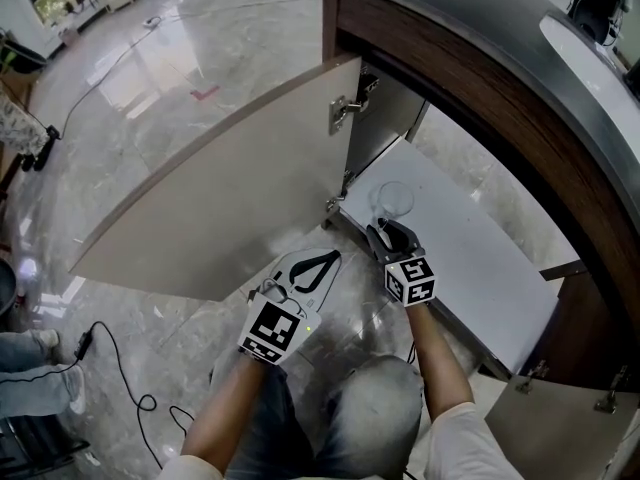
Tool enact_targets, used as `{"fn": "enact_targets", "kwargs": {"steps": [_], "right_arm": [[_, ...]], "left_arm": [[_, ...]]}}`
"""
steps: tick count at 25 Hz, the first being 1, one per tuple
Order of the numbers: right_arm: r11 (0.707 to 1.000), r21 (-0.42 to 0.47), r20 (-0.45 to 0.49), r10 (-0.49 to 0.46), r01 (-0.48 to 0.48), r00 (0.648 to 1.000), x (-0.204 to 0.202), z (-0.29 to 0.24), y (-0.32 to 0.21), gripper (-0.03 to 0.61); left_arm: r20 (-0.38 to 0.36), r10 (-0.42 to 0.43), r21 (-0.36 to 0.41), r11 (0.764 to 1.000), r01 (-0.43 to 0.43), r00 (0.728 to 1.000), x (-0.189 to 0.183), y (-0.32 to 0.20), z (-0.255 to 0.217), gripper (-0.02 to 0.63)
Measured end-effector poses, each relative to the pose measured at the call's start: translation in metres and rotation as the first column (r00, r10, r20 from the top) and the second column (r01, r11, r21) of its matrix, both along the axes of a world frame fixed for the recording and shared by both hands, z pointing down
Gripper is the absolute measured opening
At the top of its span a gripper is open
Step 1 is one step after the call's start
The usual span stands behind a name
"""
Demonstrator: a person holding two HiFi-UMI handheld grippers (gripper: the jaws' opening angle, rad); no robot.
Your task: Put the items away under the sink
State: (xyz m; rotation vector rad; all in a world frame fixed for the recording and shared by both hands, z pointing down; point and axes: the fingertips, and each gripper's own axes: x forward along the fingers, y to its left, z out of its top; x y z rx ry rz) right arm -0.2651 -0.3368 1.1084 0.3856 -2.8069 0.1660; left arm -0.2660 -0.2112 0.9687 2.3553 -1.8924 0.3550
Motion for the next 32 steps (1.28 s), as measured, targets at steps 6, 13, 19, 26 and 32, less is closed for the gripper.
{"fn": "enact_targets", "kwargs": {"steps": [6,13,19,26,32], "right_arm": [[0.999,-0.004,0.026,0.051,-0.051,0.998,0.015,-0.011,0.000,0.129],[0.997,-0.014,0.081,0.072,-0.071,0.994,0.047,-0.037,0.014,0.129],[0.995,0.066,0.073,0.066,-0.071,0.995,0.057,-0.075,0.026,0.052],[0.990,0.127,0.073,0.058,-0.067,0.996,0.067,-0.121,0.042,0.006],[0.991,0.108,0.138,0.058,-0.073,0.989,0.082,-0.173,0.058,0.006]], "left_arm": [[-0.004,-0.007,0.008,1.000,0.007,1.000,-0.002,0.003,-0.003,0.005],[0.017,0.003,0.012,1.000,-0.003,1.000,-0.003,0.003,-0.005,0.005],[0.061,0.025,0.014,1.000,-0.026,0.998,-0.008,0.000,-0.013,0.005],[0.090,0.012,0.058,0.998,-0.017,0.996,-0.017,0.002,-0.039,0.005],[0.136,0.002,0.087,0.996,-0.014,0.991,-0.018,0.008,-0.058,0.005]]}}
